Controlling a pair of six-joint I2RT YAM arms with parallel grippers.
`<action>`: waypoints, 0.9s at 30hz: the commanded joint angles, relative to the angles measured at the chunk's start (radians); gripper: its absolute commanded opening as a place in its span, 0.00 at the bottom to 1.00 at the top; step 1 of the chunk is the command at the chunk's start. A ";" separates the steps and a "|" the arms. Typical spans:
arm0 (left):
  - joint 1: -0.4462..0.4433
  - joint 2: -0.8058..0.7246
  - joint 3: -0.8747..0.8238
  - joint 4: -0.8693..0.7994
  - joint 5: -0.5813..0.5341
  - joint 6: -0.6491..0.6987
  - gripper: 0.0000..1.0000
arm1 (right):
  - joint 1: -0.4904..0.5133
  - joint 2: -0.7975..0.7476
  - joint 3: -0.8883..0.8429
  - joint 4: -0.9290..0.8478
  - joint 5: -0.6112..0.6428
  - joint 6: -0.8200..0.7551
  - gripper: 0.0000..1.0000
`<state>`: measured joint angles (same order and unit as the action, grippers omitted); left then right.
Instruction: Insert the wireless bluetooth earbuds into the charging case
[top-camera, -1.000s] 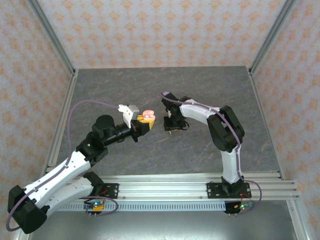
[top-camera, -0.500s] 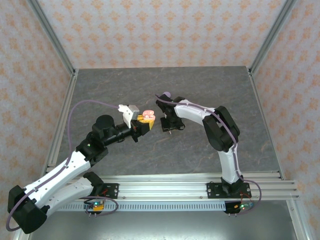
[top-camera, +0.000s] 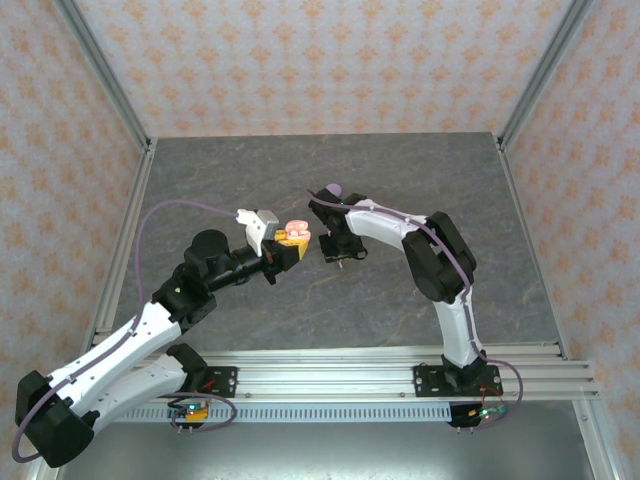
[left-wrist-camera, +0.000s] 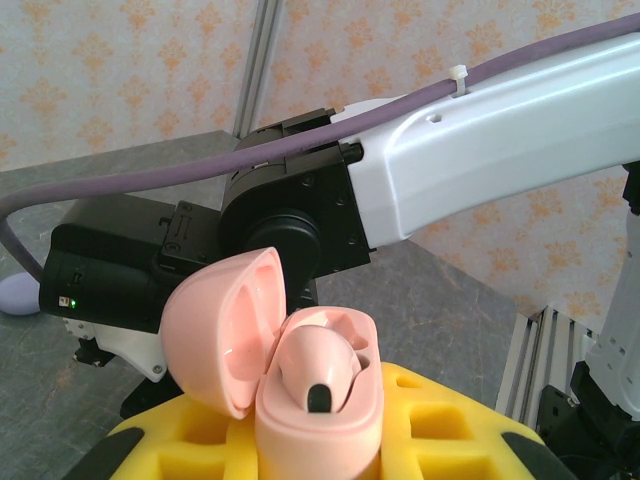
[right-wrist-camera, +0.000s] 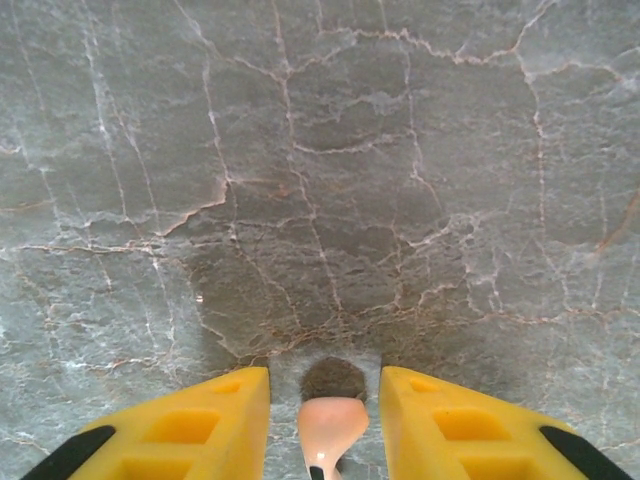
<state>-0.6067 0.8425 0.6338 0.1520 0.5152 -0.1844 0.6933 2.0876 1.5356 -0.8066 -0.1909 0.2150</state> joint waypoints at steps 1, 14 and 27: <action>0.007 -0.008 0.024 0.004 0.003 0.005 0.04 | 0.003 0.014 0.017 -0.058 0.048 -0.020 0.35; 0.007 -0.006 0.023 0.006 0.003 0.002 0.04 | 0.003 0.028 0.016 -0.078 0.038 -0.039 0.28; 0.007 0.017 0.016 -0.011 -0.011 0.006 0.04 | -0.046 -0.013 -0.053 0.000 -0.009 0.045 0.24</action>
<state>-0.6067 0.8478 0.6338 0.1444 0.5148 -0.1844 0.6754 2.0830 1.5223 -0.8093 -0.2138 0.2287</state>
